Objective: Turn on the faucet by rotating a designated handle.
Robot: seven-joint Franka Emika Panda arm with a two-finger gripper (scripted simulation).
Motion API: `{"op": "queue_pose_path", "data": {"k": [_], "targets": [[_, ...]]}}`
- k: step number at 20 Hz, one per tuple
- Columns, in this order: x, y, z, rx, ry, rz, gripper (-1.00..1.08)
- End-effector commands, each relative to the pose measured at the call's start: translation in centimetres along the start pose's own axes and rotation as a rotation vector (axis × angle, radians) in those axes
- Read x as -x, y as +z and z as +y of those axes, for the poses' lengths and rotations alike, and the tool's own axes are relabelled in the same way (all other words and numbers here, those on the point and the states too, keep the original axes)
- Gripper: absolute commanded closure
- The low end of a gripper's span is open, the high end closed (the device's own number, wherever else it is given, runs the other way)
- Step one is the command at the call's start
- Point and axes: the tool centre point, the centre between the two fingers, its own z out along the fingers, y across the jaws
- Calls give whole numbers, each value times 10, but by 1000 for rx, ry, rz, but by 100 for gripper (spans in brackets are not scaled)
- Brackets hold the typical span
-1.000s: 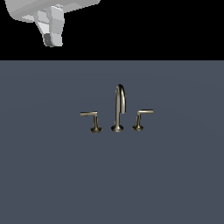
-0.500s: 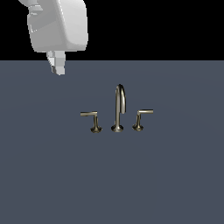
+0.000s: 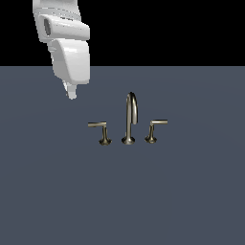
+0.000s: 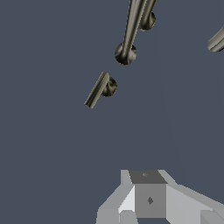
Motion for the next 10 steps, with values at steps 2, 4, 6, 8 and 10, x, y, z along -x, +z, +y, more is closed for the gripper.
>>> {"op": "queue_pose_path", "data": {"k": [2, 4, 6, 8, 10], "targets": [[-8, 16, -14, -2, 65, 3, 108], [-14, 26, -21, -2, 102, 5, 108], [-20, 35, -28, -2, 140, 7, 108], [-26, 45, -35, -3, 179, 9, 108], [-33, 55, -43, -3, 220, 12, 108]]}}
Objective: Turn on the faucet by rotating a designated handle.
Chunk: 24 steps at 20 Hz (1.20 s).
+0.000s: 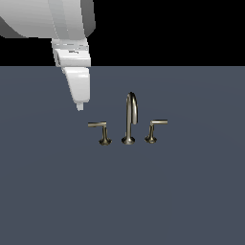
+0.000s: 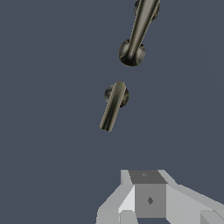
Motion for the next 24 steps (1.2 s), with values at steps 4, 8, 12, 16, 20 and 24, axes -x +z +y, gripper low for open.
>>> {"op": "queue_pose_path", "data": {"k": [4, 8, 12, 16, 20, 24], "targets": [[-17, 29, -24, -1, 117, 8, 108], [-30, 49, -38, -1, 196, 13, 108], [-42, 65, -50, -1, 263, 17, 108], [-52, 76, -59, -2, 314, 19, 108], [-59, 83, -63, -2, 344, 20, 108], [-60, 84, -65, -3, 351, 19, 108]]}}
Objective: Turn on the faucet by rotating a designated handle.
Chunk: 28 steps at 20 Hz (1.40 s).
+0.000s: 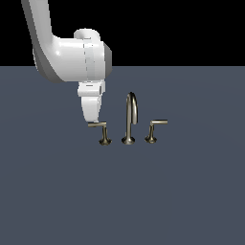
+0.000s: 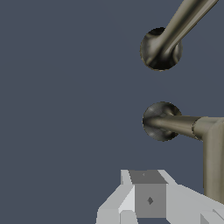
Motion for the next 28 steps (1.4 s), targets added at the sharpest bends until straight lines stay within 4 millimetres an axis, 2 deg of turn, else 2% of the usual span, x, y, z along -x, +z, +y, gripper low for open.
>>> {"op": "queue_pose_path", "data": {"k": [1, 8, 19, 21, 28], "targets": [[0, 0, -1, -1, 1, -1, 108], [1, -2, 0, -1, -4, -1, 108], [19, -2, 35, -1, -4, -1, 108], [14, -2, 28, -10, 3, -2, 108], [11, -2, 51, -6, 0, -2, 108]]}}
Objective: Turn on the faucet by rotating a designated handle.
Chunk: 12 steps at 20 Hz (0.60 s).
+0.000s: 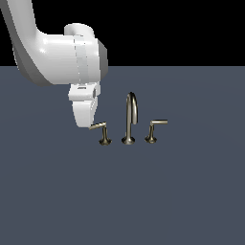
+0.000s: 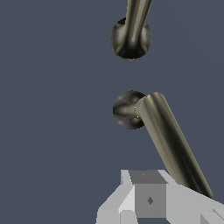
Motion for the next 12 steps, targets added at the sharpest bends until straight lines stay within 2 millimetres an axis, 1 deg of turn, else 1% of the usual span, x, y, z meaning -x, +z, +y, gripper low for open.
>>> {"op": "queue_pose_path", "data": {"k": [1, 8, 9, 10, 12], "targets": [[-3, 0, 14, 13, 1, 4, 108], [-5, -1, 38, 18, -3, 4, 108], [-5, -1, 38, 18, -3, 4, 108], [-1, 0, 31, 9, -8, 0, 108], [-8, 0, 36, 11, -7, 1, 108]]}}
